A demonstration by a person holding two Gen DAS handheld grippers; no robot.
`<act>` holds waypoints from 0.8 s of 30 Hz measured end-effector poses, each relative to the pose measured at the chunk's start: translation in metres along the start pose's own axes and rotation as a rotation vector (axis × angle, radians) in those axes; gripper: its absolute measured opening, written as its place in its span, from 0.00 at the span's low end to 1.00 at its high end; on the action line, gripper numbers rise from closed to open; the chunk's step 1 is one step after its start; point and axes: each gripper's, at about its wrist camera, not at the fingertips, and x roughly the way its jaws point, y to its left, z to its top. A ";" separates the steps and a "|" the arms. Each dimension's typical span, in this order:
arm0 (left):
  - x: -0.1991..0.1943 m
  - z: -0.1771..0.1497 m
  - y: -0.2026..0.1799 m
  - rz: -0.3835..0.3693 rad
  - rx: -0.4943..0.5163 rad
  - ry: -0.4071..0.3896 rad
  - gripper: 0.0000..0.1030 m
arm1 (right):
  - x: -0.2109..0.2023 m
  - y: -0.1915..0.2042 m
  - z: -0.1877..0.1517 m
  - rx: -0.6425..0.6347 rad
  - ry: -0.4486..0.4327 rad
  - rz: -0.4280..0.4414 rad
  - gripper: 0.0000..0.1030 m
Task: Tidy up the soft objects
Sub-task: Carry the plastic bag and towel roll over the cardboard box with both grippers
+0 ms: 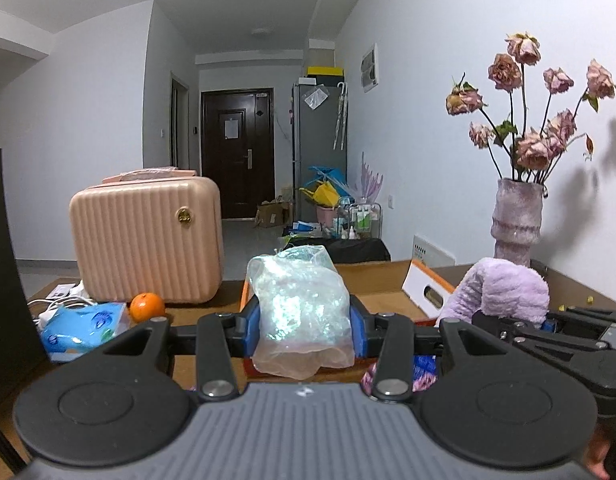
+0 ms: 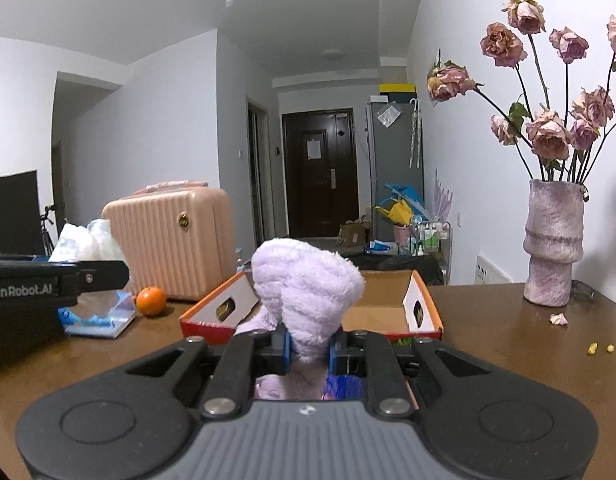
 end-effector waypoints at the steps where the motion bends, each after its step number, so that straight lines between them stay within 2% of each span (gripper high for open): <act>1: 0.004 0.002 -0.001 -0.001 -0.007 -0.002 0.42 | 0.004 -0.002 0.003 0.004 -0.004 -0.003 0.15; 6: 0.019 0.010 -0.001 -0.014 -0.048 -0.004 0.42 | 0.021 -0.010 0.012 0.020 -0.014 -0.017 0.15; 24: 0.090 0.035 0.008 0.012 -0.070 -0.012 0.42 | 0.095 -0.040 0.038 0.033 -0.004 -0.062 0.15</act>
